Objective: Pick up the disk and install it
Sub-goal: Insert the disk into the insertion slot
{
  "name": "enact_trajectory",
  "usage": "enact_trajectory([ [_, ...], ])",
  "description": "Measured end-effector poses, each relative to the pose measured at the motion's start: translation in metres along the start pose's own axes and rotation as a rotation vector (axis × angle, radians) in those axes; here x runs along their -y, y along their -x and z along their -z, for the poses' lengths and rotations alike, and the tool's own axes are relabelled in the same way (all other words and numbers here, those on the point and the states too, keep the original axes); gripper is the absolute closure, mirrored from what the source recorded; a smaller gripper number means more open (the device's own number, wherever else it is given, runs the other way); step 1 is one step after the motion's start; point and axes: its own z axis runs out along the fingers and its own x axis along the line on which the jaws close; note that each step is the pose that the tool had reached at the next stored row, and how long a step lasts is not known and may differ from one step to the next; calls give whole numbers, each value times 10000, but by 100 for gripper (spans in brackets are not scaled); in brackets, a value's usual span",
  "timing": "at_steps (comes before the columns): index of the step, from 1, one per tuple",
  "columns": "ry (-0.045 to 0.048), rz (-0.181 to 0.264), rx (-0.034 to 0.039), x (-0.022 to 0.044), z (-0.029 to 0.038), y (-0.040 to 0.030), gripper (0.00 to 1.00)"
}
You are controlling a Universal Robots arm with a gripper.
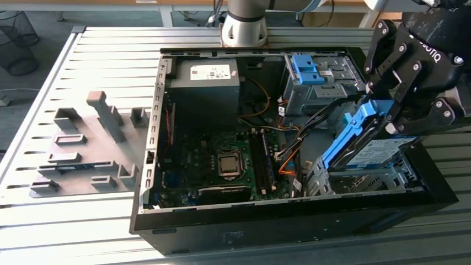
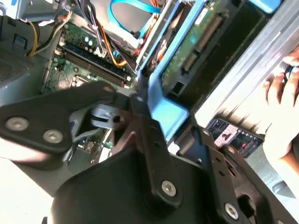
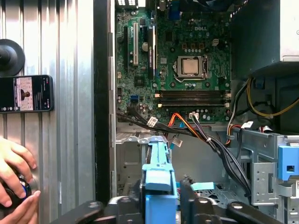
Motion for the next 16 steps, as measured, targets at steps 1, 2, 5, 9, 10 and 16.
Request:
enact_trajectory([
  [1,0,0,2,0,-1,0,50],
  [2,0,0,1,0,-2,0,50],
  [5,0,0,3,0,-21,-1,50],
  [9,0,-1,2,-1,-92,-3,50],
  [10,0,0,2,0,-112,-4,50],
  [16,0,0,4,0,-220,-6,52],
])
